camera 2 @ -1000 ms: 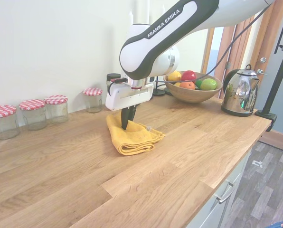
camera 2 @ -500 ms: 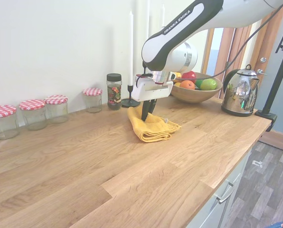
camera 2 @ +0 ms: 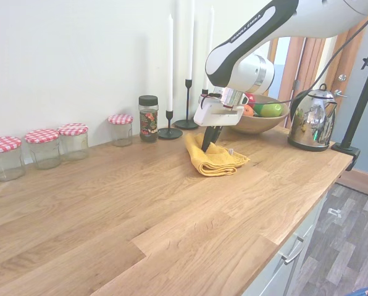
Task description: Wipe the counter
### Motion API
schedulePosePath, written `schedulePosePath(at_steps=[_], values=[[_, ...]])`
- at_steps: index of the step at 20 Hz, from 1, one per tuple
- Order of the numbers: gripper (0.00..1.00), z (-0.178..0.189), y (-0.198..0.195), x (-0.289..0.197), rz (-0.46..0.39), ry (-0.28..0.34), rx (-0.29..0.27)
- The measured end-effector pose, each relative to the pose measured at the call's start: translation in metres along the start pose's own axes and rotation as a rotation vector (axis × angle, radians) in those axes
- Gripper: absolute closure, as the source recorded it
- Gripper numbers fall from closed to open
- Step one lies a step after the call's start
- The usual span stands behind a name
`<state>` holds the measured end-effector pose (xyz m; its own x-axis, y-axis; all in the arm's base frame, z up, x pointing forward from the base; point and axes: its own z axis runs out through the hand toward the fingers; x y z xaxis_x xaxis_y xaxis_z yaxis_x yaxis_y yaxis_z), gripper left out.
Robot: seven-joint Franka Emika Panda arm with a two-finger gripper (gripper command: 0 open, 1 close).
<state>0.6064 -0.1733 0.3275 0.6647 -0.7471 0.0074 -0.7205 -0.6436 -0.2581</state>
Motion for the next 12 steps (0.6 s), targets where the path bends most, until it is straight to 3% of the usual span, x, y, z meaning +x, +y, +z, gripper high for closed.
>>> schedulePosePath(at_steps=[7,12], values=[[1.00,-0.008,0.045,0.025,0.049,-0.010,0.046],[1.00,-0.009,0.054,0.029,0.059,-0.014,0.059]])
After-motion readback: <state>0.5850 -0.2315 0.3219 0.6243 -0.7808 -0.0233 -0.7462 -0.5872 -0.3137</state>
